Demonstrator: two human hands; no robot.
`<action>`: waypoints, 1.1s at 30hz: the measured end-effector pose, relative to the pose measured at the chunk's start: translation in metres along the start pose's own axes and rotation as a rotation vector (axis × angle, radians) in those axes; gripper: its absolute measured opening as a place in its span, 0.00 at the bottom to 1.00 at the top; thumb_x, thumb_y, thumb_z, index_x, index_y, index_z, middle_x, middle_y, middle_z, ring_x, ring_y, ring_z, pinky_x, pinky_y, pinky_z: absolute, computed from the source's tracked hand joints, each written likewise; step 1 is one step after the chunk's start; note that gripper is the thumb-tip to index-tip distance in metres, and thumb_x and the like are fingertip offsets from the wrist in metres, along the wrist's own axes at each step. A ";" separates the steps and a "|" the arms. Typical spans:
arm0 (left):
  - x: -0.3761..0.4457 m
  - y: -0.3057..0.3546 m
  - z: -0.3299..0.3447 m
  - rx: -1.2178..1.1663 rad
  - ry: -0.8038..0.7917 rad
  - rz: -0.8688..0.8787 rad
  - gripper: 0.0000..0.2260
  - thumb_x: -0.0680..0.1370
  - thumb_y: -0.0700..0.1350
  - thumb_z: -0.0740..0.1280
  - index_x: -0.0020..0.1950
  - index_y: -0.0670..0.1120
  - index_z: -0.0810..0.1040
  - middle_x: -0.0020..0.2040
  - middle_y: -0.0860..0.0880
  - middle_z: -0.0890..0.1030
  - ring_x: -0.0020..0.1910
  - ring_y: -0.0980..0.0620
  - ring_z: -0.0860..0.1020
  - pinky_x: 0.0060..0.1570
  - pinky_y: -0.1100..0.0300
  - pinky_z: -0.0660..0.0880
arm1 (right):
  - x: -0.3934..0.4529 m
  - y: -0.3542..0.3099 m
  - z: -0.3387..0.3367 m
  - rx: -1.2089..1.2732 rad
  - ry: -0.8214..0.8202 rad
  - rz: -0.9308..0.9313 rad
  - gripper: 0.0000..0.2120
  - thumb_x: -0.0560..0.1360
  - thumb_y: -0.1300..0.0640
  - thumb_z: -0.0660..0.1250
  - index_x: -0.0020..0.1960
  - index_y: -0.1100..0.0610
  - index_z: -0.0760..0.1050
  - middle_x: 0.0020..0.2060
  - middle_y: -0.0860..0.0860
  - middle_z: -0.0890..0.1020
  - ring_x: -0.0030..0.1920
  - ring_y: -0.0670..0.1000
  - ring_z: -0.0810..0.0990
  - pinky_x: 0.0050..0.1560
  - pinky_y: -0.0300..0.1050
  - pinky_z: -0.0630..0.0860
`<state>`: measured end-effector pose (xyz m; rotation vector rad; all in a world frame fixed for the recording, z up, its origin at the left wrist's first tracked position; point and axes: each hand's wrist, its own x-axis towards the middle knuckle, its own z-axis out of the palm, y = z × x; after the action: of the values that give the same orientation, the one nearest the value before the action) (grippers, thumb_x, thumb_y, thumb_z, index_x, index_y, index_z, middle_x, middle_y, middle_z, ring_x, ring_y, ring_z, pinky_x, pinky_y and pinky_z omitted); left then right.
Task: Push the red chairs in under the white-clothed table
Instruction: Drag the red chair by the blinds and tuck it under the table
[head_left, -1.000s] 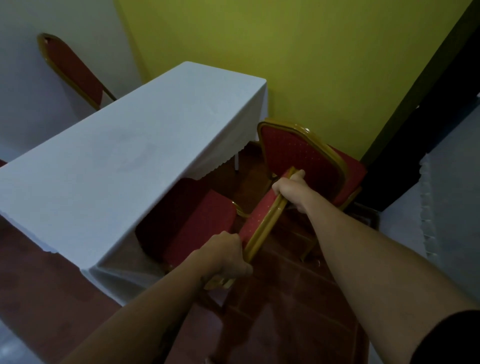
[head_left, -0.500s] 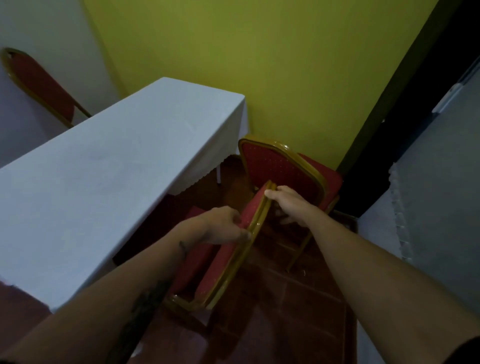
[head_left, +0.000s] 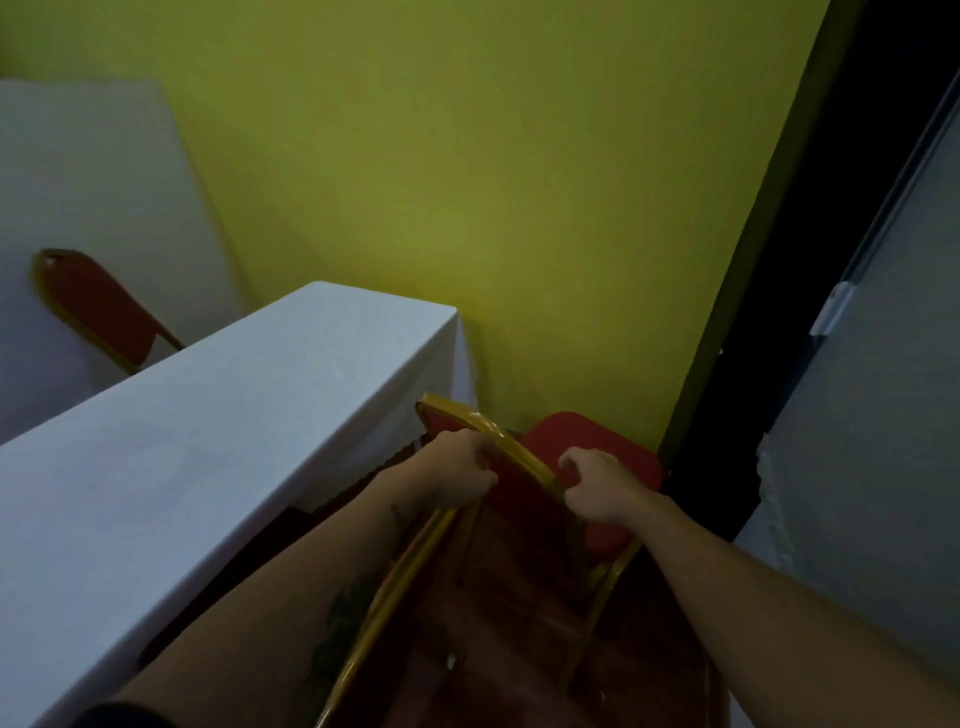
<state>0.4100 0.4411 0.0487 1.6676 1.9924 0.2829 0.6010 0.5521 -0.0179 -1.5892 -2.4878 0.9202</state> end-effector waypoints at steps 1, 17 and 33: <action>0.010 0.004 0.003 0.005 0.013 -0.004 0.20 0.77 0.45 0.66 0.70 0.46 0.76 0.63 0.45 0.81 0.60 0.47 0.80 0.60 0.53 0.77 | 0.005 0.005 -0.002 -0.008 -0.042 0.009 0.27 0.71 0.61 0.65 0.70 0.52 0.73 0.66 0.54 0.75 0.60 0.55 0.76 0.53 0.48 0.76; 0.147 -0.018 0.015 0.577 -0.125 0.014 0.30 0.74 0.51 0.70 0.75 0.50 0.67 0.68 0.45 0.73 0.71 0.42 0.68 0.73 0.38 0.59 | 0.068 0.018 0.023 -0.057 -0.315 0.112 0.29 0.77 0.52 0.67 0.76 0.53 0.64 0.68 0.56 0.72 0.65 0.59 0.74 0.62 0.52 0.74; 0.186 -0.042 -0.006 0.738 -0.063 0.206 0.07 0.77 0.46 0.67 0.41 0.45 0.73 0.38 0.50 0.73 0.41 0.48 0.76 0.47 0.53 0.71 | 0.102 -0.004 0.023 -0.097 -0.386 0.167 0.18 0.73 0.60 0.67 0.62 0.50 0.78 0.52 0.51 0.79 0.52 0.55 0.79 0.44 0.44 0.73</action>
<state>0.3514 0.6115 -0.0139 2.2852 2.0009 -0.4951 0.5417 0.6259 -0.0619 -1.8258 -2.7131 1.2538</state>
